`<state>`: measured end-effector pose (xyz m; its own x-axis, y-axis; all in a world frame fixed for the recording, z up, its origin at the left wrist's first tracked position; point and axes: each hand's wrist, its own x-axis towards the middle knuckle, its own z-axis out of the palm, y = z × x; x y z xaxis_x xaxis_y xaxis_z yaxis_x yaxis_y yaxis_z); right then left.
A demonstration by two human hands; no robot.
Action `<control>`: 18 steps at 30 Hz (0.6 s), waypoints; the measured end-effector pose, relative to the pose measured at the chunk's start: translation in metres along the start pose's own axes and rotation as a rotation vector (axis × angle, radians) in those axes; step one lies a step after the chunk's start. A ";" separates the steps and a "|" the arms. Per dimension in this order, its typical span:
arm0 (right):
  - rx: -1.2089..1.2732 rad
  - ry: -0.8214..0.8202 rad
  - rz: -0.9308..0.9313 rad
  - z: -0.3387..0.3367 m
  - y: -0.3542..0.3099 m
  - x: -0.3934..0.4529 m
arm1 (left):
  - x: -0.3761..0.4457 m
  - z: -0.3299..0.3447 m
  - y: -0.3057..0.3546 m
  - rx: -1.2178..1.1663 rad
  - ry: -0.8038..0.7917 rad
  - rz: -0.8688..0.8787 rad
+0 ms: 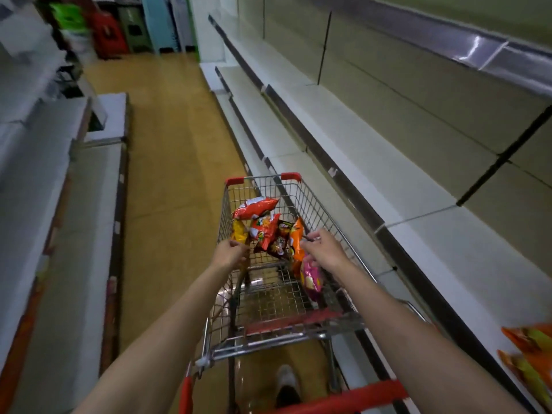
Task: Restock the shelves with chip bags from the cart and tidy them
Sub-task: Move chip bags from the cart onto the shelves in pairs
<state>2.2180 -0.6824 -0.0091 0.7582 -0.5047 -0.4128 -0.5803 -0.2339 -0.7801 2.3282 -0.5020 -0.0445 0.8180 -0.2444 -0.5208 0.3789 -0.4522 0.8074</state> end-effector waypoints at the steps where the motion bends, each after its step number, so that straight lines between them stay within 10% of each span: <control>1: -0.016 -0.013 -0.003 0.000 0.000 0.013 | 0.009 0.001 0.002 0.008 0.005 -0.009; 18: -0.035 -0.213 0.225 0.019 0.085 0.192 | 0.129 0.091 -0.055 0.261 -0.023 -0.209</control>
<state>2.3197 -0.7832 -0.1639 0.6523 -0.3628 -0.6655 -0.7480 -0.1663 -0.6426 2.3739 -0.5871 -0.1814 0.7230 -0.1409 -0.6763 0.4117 -0.6982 0.5857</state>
